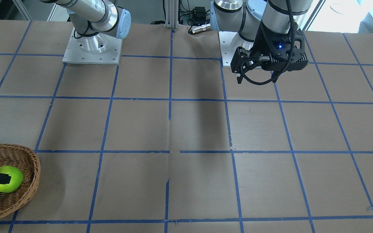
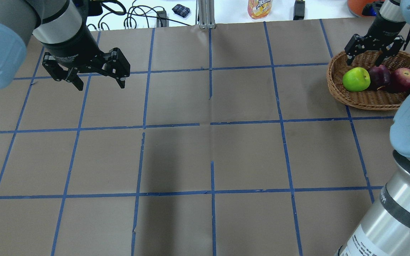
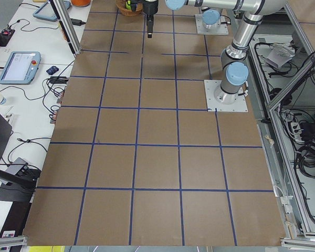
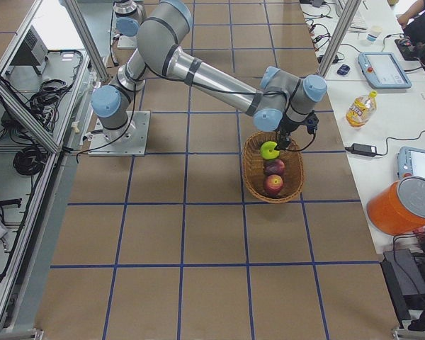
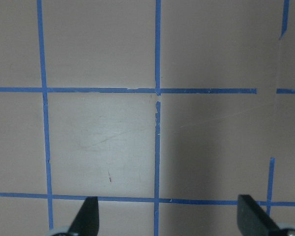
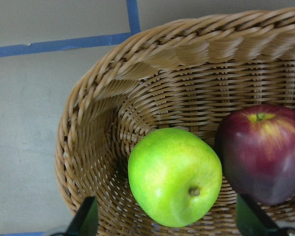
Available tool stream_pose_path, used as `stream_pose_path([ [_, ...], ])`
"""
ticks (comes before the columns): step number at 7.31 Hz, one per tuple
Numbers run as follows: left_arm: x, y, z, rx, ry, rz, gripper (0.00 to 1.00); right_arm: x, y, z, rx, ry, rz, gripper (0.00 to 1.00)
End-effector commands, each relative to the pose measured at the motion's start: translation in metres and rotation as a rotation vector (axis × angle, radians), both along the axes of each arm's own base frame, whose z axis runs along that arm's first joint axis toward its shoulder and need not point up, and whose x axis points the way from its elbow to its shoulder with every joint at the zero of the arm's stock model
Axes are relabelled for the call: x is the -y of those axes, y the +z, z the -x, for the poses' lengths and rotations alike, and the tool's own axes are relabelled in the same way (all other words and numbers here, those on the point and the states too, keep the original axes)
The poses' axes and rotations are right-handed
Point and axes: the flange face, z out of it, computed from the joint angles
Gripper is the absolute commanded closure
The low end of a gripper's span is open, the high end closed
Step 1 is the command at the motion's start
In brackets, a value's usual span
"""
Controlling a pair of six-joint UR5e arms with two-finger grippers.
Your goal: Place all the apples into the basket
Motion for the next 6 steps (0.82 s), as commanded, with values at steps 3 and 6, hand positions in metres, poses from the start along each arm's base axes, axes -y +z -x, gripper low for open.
stream_pose_path([
  [3, 0.003, -0.001, -0.003, -0.004, 0.004, 0.0, 0.0, -0.045, 0.124, -0.192, -0.043, 0.092, 0.082, 0.0],
  [6, 0.004, -0.001, -0.005, -0.004, 0.018, 0.003, 0.0, -0.099, 0.14, -0.286, -0.047, 0.071, 0.053, 0.0],
])
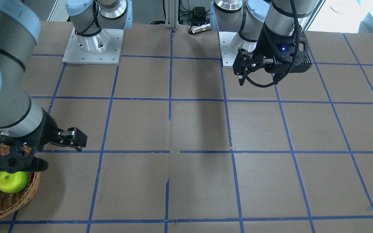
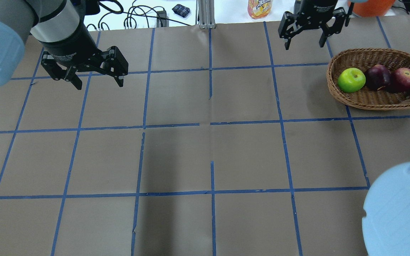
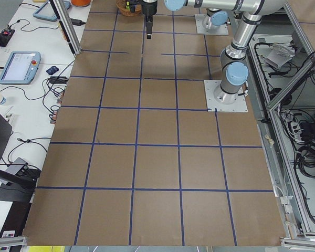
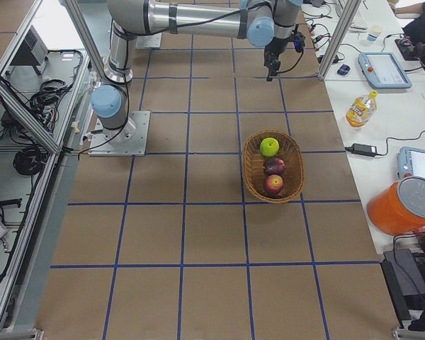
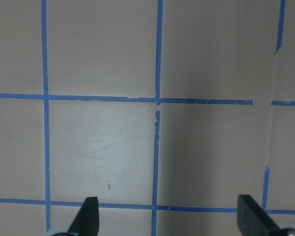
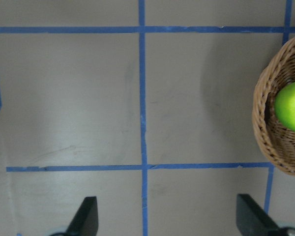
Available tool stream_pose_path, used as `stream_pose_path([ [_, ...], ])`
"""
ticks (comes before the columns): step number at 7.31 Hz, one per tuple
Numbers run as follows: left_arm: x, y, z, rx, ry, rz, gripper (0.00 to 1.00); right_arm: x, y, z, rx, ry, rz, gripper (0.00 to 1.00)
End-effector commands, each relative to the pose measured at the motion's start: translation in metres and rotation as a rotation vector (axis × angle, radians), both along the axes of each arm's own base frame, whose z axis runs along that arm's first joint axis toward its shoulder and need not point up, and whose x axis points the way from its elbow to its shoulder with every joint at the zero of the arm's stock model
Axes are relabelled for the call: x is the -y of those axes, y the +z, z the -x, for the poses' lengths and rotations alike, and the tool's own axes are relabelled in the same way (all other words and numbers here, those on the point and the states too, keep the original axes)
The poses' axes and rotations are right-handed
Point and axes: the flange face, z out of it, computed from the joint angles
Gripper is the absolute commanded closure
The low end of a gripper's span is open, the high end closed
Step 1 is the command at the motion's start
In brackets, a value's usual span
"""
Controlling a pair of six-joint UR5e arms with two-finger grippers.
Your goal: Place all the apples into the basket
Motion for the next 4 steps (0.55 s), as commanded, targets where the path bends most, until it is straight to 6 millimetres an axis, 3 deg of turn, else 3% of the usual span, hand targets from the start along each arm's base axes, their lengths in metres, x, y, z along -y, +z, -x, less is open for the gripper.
stream_pose_path([
  [1, -0.003, 0.004, -0.003, 0.004, 0.005, 0.009, 0.0, -0.062, 0.006, -0.023, 0.002, -0.015, -0.044, 0.0],
  [2, 0.005, -0.001, -0.004, -0.003, 0.017, 0.002, 0.0, -0.103, -0.003, -0.02, -0.003, -0.015, -0.057, 0.0],
  [4, 0.013, -0.001, -0.001, -0.105, 0.041, 0.0, 0.0, -0.154, -0.005, -0.009, -0.004, -0.028, -0.032, 0.0],
])
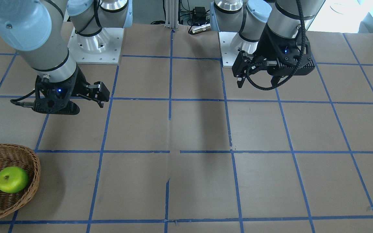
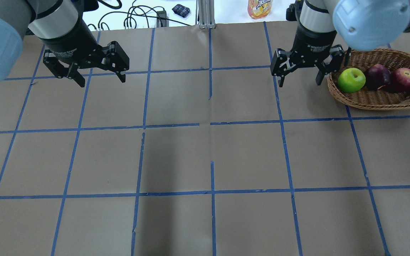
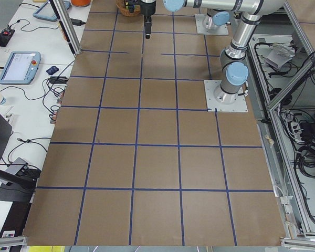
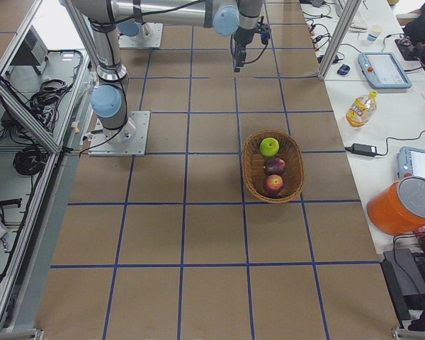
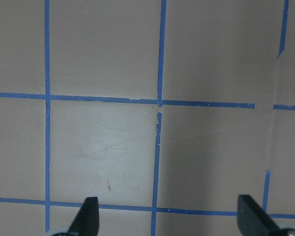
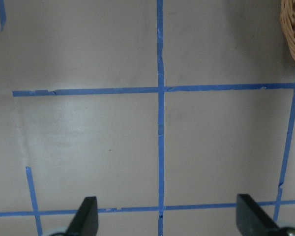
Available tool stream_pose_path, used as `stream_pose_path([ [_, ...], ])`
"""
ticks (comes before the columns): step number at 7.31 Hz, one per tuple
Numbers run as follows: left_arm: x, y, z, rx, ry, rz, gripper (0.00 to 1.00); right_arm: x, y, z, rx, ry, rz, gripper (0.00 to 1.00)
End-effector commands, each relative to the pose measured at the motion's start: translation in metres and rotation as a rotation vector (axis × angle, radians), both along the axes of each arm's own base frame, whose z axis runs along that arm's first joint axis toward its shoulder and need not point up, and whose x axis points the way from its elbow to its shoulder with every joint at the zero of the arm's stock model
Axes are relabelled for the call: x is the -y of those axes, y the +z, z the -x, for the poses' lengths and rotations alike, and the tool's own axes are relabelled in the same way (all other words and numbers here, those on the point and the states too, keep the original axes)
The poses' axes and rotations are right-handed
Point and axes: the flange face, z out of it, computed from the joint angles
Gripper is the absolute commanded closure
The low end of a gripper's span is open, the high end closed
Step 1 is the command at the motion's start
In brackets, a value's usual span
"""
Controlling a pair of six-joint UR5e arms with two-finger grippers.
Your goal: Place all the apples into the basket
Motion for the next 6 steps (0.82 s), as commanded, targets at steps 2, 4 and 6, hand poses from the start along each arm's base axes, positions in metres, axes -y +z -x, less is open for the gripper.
stream_pose_path([
  [2, -0.003, -0.002, 0.0, -0.032, 0.01, -0.01, 0.0, -0.031, 0.014, 0.035, 0.011, -0.055, 0.027, 0.0],
  [4, 0.003, 0.008, -0.033, -0.033, 0.017, 0.022, 0.0, -0.048, 0.051, 0.028, 0.018, -0.045, 0.085, 0.0],
  [6, -0.001, 0.006, -0.037, -0.033, 0.037, -0.011, 0.0, -0.053, 0.052, 0.02, 0.103, -0.065, 0.069, 0.0],
])
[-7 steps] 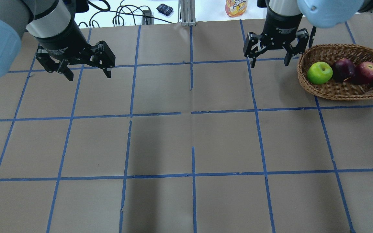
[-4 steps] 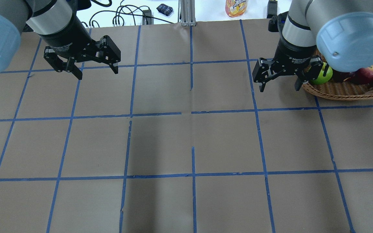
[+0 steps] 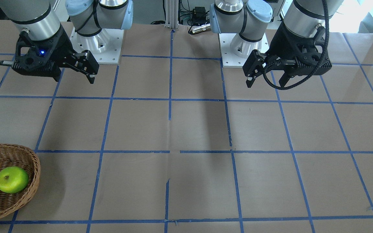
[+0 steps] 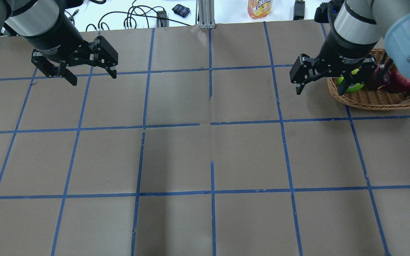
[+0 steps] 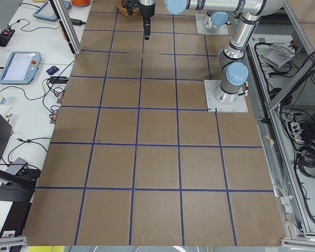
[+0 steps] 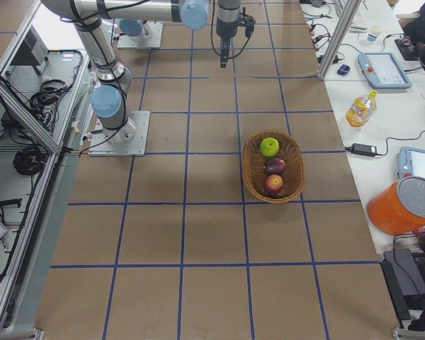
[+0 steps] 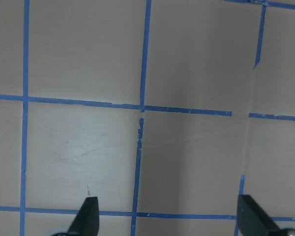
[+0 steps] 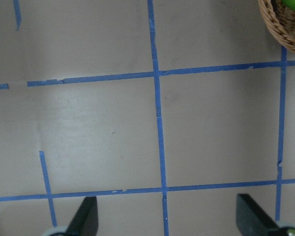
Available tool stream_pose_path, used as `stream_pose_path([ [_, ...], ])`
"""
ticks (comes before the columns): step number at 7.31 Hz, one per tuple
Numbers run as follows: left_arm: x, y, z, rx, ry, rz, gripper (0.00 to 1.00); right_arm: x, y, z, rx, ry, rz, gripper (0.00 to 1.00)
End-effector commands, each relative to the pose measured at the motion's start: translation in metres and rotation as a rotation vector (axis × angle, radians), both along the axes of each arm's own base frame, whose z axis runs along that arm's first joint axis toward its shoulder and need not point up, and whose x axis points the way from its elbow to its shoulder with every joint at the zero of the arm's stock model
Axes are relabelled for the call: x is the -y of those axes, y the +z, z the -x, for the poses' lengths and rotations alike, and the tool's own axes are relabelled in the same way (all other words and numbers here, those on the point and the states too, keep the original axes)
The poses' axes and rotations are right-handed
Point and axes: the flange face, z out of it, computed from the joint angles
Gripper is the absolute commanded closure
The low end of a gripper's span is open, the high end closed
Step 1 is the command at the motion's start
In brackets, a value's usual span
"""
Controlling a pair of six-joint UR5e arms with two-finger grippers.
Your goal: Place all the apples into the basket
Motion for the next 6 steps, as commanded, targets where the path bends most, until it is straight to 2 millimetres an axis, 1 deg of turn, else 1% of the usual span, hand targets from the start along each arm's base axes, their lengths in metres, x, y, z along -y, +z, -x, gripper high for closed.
stream_pose_path([
  [1, -0.001, 0.0, -0.004, -0.002, 0.017, -0.024, 0.0, -0.005, 0.002, -0.003, 0.025, -0.005, -0.018, 0.0],
  [2, -0.012, 0.009, -0.004, 0.013, -0.002, -0.059, 0.0, -0.003, 0.005, 0.003, -0.016, 0.0, -0.007, 0.0],
  [3, -0.013, 0.007, -0.012, 0.085, -0.048, -0.072, 0.0, -0.004, 0.019, 0.003, -0.029, 0.005, -0.001, 0.0],
  [4, -0.013, 0.007, -0.012, 0.087, -0.045, -0.072, 0.0, -0.002, 0.027, 0.002, -0.026, 0.005, -0.007, 0.0],
  [6, -0.014, 0.008, -0.013, 0.096, -0.043, -0.071, 0.0, -0.003, 0.023, 0.002, -0.024, 0.005, -0.019, 0.0],
])
